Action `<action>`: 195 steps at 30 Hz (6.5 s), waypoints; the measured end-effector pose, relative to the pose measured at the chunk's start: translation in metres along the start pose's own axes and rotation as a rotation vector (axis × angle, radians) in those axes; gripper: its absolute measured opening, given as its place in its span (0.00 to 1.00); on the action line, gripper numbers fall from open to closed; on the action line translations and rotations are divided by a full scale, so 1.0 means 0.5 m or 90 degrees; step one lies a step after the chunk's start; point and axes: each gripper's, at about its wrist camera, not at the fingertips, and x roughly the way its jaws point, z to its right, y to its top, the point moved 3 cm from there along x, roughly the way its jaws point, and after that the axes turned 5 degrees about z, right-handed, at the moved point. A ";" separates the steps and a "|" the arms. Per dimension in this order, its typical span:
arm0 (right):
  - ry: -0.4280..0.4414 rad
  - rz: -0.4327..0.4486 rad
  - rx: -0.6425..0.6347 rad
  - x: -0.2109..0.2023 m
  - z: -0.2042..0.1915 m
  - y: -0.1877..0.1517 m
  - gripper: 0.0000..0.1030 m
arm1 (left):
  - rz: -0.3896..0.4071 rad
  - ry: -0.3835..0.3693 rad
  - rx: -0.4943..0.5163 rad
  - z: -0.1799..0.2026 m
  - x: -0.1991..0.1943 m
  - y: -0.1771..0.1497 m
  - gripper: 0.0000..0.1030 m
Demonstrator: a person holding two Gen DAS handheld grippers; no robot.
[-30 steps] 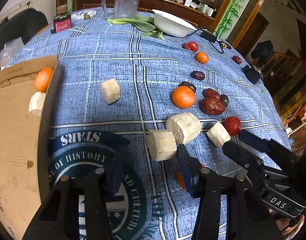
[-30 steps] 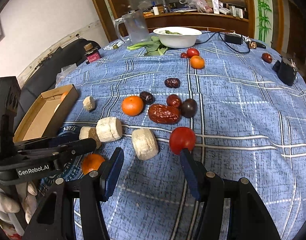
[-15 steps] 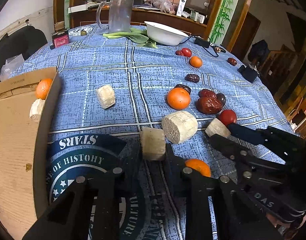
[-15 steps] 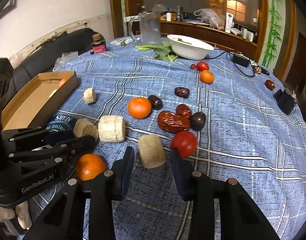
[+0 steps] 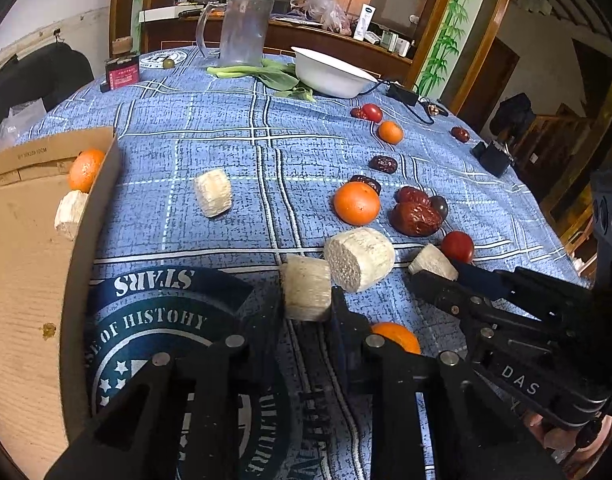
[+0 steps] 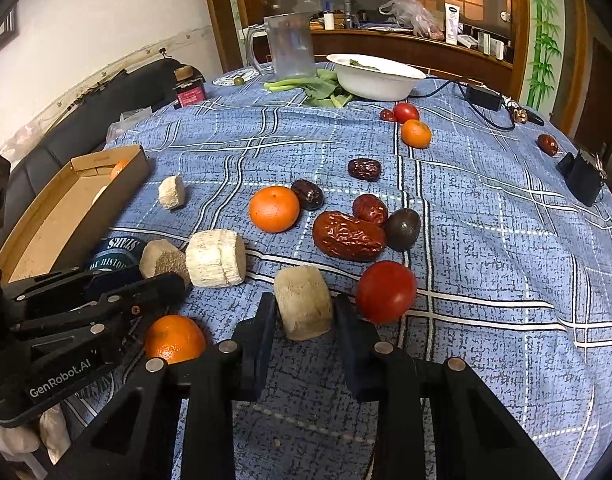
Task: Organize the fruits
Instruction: 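Grasp a beige cube with the left tool while the right tool grasps a beige cylinder, then carry both beige pieces into the cardboard box and open both tools, then move both open tools back over the remaining items, then grasp an orange with the left tool while the right tool grasps a red tomato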
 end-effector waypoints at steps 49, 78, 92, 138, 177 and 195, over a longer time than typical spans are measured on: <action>0.223 -0.073 -0.023 0.147 -0.472 0.181 0.31 | -0.017 0.223 -0.128 -0.483 -0.153 0.145 0.22; 0.146 -0.118 -0.067 0.234 -0.505 0.184 0.42 | -0.061 0.244 -0.182 -0.525 -0.126 0.144 0.44; 0.164 0.016 -0.013 0.039 -0.401 0.215 0.49 | 0.042 0.184 -0.247 -0.503 -0.300 0.137 0.63; 0.032 0.010 0.190 -0.063 0.120 -0.015 0.57 | -0.083 -0.018 0.041 0.083 -0.019 -0.023 0.67; 0.002 0.029 0.109 -0.013 0.099 0.012 0.32 | -0.019 -0.006 0.078 0.102 0.012 -0.024 0.29; -0.014 0.055 0.163 -0.028 0.130 0.010 0.31 | 0.000 -0.087 -0.018 0.056 0.000 -0.013 0.28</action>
